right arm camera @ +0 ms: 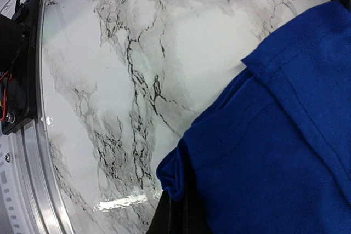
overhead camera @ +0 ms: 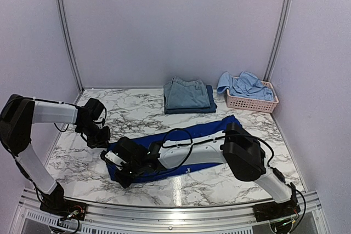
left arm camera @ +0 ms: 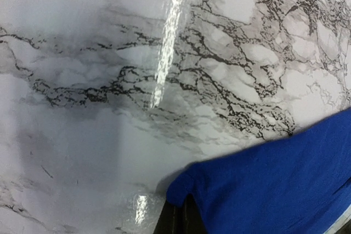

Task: Fold and stack the mixed laundry pile
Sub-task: Pick up the rectangle-folded T-shirt from the center of the board, then fold the rectangle-folded T-shirt at the center of the board, then rotate the 2/3-rectangle-folded T-shirt at the center of the board.

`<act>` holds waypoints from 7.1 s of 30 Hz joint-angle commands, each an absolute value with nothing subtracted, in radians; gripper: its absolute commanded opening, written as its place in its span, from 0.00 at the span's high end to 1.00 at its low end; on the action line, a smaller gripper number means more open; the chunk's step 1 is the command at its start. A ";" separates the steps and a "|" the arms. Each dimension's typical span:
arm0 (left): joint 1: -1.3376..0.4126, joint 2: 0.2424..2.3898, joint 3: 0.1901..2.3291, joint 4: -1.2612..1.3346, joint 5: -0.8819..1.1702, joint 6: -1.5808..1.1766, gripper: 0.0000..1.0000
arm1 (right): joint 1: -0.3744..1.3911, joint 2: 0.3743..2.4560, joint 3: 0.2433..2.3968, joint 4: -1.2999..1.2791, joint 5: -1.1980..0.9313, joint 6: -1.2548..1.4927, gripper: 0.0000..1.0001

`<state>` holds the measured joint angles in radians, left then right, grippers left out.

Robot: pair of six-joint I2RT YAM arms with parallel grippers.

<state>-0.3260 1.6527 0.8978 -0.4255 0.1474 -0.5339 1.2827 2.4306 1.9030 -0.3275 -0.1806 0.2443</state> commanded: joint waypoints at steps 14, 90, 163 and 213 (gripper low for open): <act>-0.337 1.473 1.002 -0.585 0.308 -0.525 1.00 | 1.256 2.363 2.006 -0.314 -0.209 0.272 1.00; -0.726 2.491 2.259 -0.565 0.500 -0.723 1.00 | 0.831 1.523 0.868 -0.212 -0.105 0.283 1.00; -0.656 2.065 1.679 -0.502 0.267 -0.377 0.01 | 0.543 1.776 0.862 -0.222 -0.364 0.371 0.88; -0.772 1.238 0.967 -0.557 0.005 -0.652 0.01 | 0.570 2.005 1.260 -0.493 -0.180 0.051 0.76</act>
<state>-0.7876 1.2751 1.0130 -0.5682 0.0319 -0.6121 0.5488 1.8854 1.1744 -0.4847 -0.1509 0.1608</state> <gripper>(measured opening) 0.988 0.238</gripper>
